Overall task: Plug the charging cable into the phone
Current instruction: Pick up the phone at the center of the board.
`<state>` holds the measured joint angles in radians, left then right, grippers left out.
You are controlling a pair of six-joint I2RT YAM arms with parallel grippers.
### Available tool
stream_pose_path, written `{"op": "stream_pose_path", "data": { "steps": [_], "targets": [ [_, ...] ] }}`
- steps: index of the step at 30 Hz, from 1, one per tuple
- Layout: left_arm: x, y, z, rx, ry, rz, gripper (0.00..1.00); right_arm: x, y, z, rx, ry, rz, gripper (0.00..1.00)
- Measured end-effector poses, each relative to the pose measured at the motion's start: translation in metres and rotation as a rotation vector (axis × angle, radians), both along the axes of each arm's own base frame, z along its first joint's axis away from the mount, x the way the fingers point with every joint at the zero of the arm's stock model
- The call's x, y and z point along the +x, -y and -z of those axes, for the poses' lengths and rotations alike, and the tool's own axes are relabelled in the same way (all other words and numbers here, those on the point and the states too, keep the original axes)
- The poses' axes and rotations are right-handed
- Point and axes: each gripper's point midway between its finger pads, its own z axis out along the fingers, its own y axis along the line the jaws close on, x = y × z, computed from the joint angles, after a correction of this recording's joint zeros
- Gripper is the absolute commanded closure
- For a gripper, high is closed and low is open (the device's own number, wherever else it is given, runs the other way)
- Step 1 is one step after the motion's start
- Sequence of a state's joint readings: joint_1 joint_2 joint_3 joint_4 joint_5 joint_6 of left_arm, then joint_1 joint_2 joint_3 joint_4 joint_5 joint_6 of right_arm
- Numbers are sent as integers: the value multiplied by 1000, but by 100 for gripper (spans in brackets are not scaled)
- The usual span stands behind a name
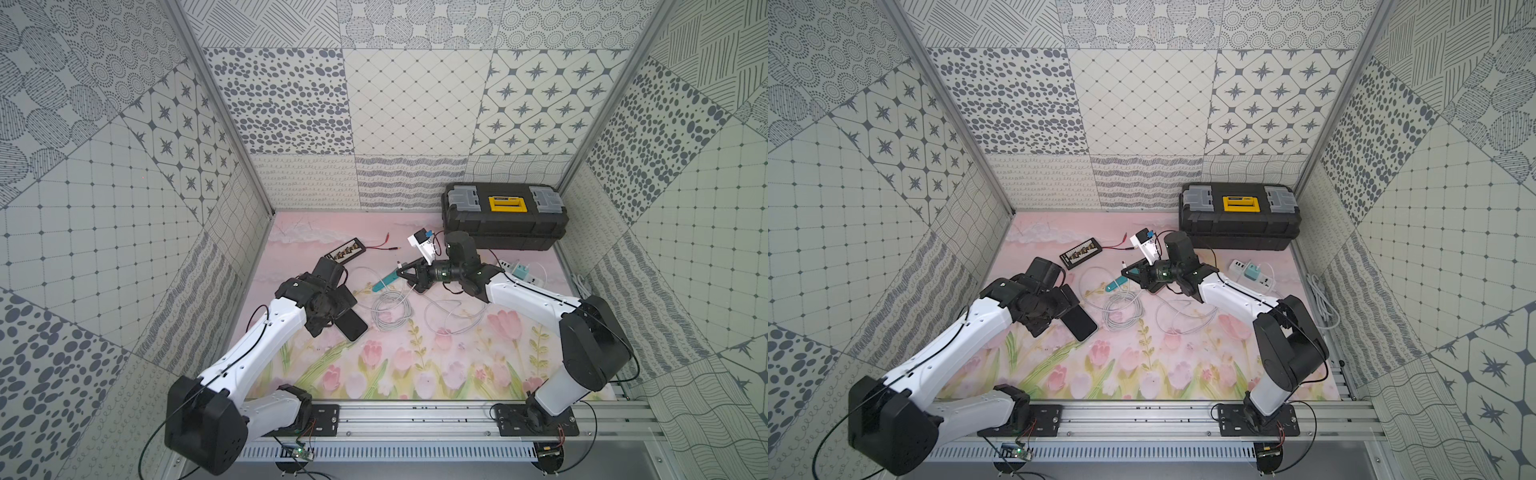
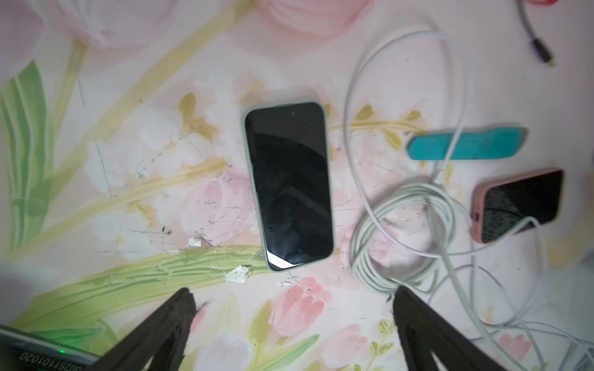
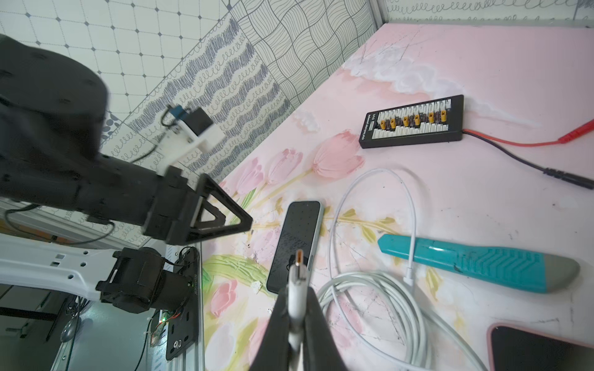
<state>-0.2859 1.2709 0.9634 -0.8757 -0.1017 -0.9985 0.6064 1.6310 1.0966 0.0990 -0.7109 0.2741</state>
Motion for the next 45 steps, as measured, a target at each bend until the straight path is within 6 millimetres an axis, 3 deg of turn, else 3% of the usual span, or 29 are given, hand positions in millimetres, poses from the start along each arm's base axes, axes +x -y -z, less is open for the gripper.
{"op": "stream_pose_path", "data": {
  "steps": [5, 16, 27, 37, 45],
  "targets": [
    [-5, 6, 39, -8, -176, -65, 1, -2, -4, -11, 32, 16, -10, 100],
    [18, 17, 71, -4, -285, -133, 1, -7, -3, -3, 37, -10, -17, 100],
    [36, 14, 85, -5, -284, -153, 1, -12, -3, -16, 64, -4, -25, 100],
    [39, 4, 94, 9, -307, -160, 1, -14, -3, -19, 68, -1, -30, 100],
    [48, 9, 97, -5, -308, -129, 15, -14, -3, -18, 65, -7, -31, 100]
  ]
}}
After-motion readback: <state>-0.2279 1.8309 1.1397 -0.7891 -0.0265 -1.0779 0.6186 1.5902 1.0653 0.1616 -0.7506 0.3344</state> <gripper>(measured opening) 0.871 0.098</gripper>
